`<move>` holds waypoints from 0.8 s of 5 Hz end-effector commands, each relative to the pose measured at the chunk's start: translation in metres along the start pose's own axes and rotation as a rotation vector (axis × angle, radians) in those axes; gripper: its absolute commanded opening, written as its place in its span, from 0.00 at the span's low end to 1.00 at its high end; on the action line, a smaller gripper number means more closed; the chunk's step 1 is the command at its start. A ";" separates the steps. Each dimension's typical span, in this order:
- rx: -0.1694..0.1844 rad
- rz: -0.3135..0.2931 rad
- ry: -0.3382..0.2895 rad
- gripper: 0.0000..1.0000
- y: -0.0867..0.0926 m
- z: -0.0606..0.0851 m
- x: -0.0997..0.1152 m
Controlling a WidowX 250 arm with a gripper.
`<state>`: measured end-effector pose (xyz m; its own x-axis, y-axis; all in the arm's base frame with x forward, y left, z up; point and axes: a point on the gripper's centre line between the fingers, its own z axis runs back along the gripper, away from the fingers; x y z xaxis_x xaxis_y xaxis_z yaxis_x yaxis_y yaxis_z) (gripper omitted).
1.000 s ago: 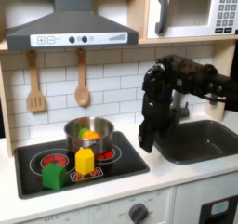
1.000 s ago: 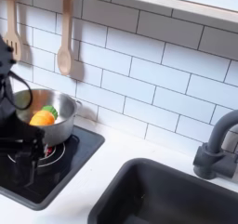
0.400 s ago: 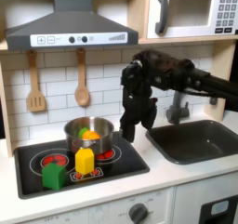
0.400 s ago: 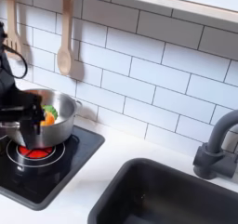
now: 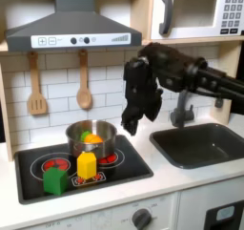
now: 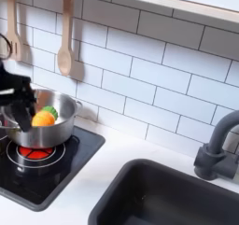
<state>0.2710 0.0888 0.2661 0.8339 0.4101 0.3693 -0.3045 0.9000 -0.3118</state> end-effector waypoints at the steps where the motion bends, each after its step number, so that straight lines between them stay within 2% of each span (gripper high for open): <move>1: -0.037 -0.017 -0.133 1.00 -0.006 0.028 0.016; 2: -0.042 -0.021 -0.153 1.00 -0.008 0.032 0.022; 3: -0.052 -0.004 -0.200 1.00 -0.010 0.041 0.033; 4: -0.037 0.017 -0.206 1.00 -0.003 0.041 0.043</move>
<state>0.2899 0.1109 0.3175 0.7144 0.4569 0.5300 -0.2996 0.8842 -0.3585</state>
